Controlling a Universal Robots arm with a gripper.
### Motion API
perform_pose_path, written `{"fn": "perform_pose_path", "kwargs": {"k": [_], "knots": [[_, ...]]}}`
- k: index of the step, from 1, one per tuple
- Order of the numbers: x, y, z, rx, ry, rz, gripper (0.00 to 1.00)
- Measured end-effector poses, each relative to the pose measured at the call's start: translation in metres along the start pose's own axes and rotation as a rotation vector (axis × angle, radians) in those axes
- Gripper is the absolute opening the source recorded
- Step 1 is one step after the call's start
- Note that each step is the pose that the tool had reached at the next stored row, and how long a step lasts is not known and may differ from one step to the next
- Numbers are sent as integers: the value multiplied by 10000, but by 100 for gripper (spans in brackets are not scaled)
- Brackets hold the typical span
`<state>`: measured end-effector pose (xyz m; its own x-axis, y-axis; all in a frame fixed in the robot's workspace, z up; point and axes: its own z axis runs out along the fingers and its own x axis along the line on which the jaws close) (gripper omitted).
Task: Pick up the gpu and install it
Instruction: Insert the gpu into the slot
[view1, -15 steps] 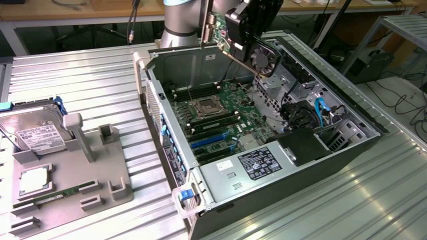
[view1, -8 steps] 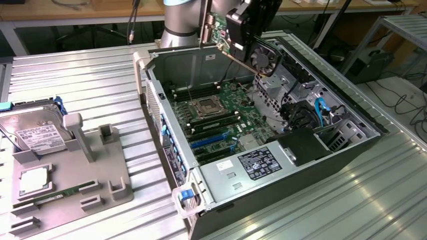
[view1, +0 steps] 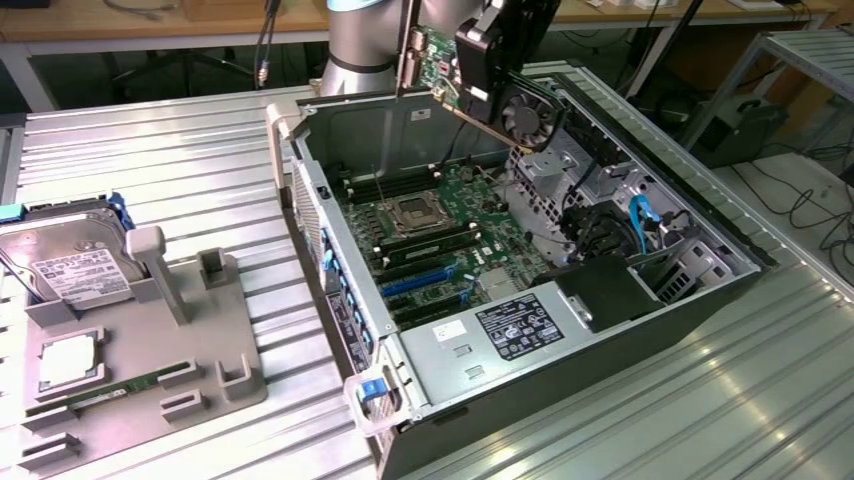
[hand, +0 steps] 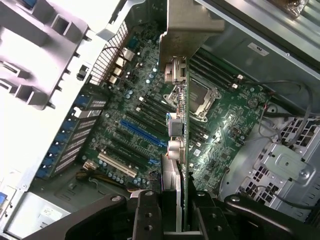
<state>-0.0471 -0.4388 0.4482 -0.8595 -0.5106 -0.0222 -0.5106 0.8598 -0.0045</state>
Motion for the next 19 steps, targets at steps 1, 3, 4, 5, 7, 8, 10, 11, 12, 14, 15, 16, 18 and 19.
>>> {"fn": "perform_pose_path", "kwargs": {"k": [1,3,4,5,7,8,10,11,12,14,15,16,18,19], "knots": [[0,0,0,-1,0,-64,28],[0,0,0,-4,-1,-195,28],[0,0,0,-6,-2,-254,28],[0,0,0,-7,-2,-319,28],[0,0,0,-10,-2,-451,28],[0,0,0,-11,-2,-510,28],[0,0,0,-14,-3,-637,28],[0,0,0,-15,-3,-704,28],[0,0,0,-17,-4,-788,28],[0,0,0,-21,-4,-982,28],[0,0,0,-23,-5,-1046,28],[0,0,0,-25,-6,-1126,28],[0,0,0,-28,-6,-1259,28],[0,0,0,-30,-6,-1330,28]]}}
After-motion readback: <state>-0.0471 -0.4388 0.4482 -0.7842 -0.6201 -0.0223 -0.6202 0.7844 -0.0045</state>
